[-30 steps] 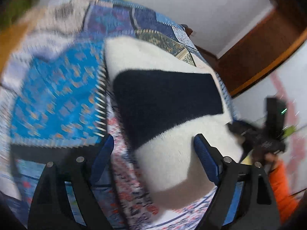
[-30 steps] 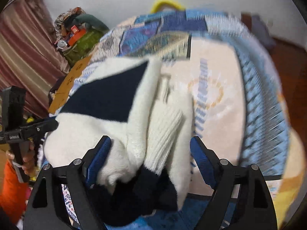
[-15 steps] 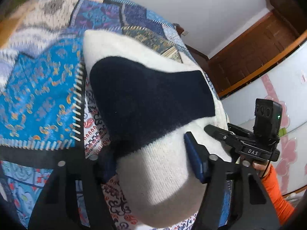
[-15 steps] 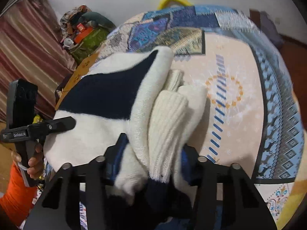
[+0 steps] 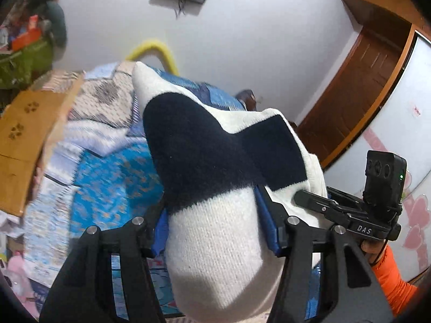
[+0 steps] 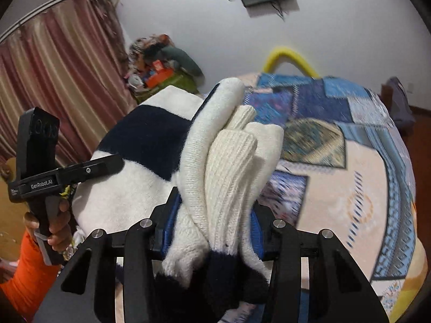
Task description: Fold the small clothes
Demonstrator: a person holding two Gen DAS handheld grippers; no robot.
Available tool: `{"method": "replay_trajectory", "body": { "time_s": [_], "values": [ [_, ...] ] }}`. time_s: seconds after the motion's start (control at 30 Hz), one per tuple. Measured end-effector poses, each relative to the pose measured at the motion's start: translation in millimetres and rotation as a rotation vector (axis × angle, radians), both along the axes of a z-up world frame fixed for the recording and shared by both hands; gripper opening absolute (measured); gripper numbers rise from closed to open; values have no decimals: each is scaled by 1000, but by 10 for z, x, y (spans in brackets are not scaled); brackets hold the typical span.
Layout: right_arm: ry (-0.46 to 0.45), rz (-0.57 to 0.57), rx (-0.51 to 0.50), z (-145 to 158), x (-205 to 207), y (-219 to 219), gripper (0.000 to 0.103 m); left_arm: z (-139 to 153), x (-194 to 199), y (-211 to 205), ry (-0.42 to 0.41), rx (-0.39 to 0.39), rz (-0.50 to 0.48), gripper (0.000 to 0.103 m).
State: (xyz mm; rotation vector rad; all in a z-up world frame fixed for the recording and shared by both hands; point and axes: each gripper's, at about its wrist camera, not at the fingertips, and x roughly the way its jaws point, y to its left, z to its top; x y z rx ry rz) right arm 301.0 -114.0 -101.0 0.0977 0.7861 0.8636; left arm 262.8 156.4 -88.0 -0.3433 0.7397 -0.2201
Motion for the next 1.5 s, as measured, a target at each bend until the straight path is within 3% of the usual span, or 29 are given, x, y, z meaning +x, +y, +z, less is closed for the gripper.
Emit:
{"method": "replay_trajectory", "body": {
  "time_s": [0.2, 0.3, 0.43, 0.53, 0.63, 0.73, 0.93, 1.3, 1.5],
  "values": [
    [24, 42, -2, -145, -16, 425, 41, -128, -32, 336, 22, 18, 67, 57],
    [66, 58, -28, -402, 63, 628, 41, -435, 52, 513, 78, 7, 93, 57],
    [159, 66, -101, -869, 212, 846, 42, -1088, 181, 728, 213, -36, 116, 57],
    [157, 56, -184, -1142, 280, 922, 45, -1548, 267, 778, 307, 15, 129, 58],
    [151, 65, -176, -1192, 314, 886, 51, -1673, 224, 820, 271, -16, 126, 65],
    [129, 77, -193, -1142, 266, 887, 56, -1633, 181, 813, 250, 10, 129, 65],
    [27, 41, -207, -830, 39, 792, 60, -1138, -40, 646, 167, 174, 165, 64],
    [-324, -12, 5, 530, -918, 346, 60, 404, -1124, 72, -242, 268, 191, 64],
    [-473, -11, 113, 965, -1604, 188, 60, 906, -1838, -350, -444, 331, 200, 64]
  ]
}}
